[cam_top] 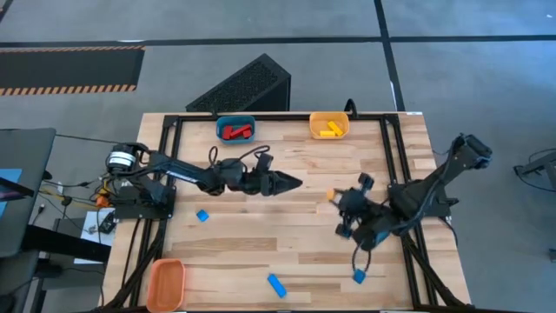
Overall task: Sort & place blocks by color
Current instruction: Put the orange block into the yellow bin
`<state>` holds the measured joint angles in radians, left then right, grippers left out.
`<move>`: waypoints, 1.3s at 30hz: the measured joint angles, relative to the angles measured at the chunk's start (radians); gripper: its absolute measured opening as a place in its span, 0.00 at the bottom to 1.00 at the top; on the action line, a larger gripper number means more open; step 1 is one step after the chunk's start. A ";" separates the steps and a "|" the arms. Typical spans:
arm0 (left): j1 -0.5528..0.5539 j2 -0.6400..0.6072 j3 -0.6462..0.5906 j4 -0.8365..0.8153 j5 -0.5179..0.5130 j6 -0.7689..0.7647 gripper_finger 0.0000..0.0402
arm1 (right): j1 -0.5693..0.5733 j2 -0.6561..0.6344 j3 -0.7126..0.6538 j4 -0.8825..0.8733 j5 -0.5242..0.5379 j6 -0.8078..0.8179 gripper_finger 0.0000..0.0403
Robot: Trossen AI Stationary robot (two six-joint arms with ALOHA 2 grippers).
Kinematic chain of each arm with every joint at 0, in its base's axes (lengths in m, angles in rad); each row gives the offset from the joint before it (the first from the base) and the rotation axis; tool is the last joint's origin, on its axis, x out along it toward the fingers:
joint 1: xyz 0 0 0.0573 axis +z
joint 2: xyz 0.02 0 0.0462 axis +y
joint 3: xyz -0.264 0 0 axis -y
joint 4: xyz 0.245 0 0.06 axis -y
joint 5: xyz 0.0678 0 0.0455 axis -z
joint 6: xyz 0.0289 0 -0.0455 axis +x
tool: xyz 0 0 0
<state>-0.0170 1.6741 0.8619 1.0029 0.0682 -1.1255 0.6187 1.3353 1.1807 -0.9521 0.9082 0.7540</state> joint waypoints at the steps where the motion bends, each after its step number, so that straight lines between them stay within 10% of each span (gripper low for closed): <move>1: 0.009 0.000 0.000 -0.015 -0.003 0.008 0.69 | -0.016 -0.026 -0.046 0.012 0.006 0.003 0.28; 5: 0.044 -0.001 0.000 -0.104 -0.009 0.033 0.74 | -0.064 -0.173 -0.230 0.219 -0.002 -0.010 0.28; 14: 0.082 0.075 0.019 -0.021 0.079 -0.034 0.75 | -0.142 -0.325 -0.494 0.942 -0.147 -0.610 0.28; 30: 0.120 0.248 0.282 0.025 0.241 -0.034 0.74 | -0.335 -0.370 -0.497 1.049 -0.362 -0.855 0.28; 39: 0.166 0.248 0.337 -0.005 0.288 0.001 0.52 | -0.400 -0.449 -0.497 1.043 -0.425 -0.950 0.28</move>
<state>0.1492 1.9221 1.1985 0.9981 0.3560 -1.1243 0.2186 0.8864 0.6842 0.0906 0.4830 -0.1959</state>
